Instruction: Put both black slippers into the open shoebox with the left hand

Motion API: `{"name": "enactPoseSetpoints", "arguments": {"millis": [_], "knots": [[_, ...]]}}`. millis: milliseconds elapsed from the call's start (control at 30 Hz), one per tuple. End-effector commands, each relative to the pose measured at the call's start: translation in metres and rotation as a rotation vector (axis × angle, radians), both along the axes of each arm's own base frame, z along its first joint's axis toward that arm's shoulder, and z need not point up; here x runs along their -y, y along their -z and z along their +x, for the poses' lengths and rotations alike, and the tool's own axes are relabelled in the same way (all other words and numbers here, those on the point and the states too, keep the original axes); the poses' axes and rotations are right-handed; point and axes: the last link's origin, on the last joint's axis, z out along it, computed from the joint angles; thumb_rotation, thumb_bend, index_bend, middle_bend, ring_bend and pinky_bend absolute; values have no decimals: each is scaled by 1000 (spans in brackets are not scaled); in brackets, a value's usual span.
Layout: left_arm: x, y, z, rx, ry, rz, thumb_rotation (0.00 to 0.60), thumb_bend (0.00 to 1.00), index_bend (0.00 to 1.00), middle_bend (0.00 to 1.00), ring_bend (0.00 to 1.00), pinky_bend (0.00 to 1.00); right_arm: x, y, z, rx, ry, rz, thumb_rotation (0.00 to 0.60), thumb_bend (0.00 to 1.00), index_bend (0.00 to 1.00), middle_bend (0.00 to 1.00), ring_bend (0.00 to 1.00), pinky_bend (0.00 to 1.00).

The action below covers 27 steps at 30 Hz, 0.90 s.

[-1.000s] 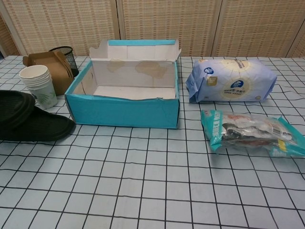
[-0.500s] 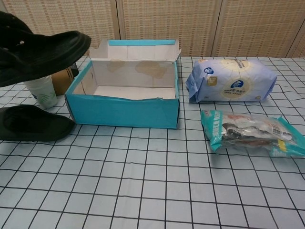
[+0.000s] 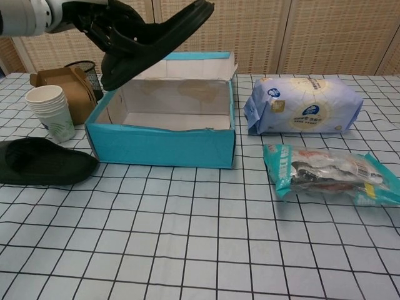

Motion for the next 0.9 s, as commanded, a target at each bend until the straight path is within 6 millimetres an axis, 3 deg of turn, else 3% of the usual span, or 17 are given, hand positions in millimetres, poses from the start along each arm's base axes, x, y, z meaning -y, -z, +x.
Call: {"name": "enactPoseSetpoints", "arguments": {"millis": [33,233,500,900], "knots": [[-18,22,20,69,-18,-70,600,400,446,506,408,498,3,0,-2,-2,10,-1,600,176,0,0,0,0],[-30,40,30,41,5,-101,600,398,445,505,408,498,7,0,-5,3,27,0,600,177,0,0,0,0],[-40,65,7,-106,-18,-89,600,394,442,505,410,502,8,-1,-4,20,25,11,600,176,0,0,0,0],[-39,97,-10,-296,-49,-43,600,391,438,506,430,534,6,1,-4,21,23,34,600,176,0,0,0,0]]}}
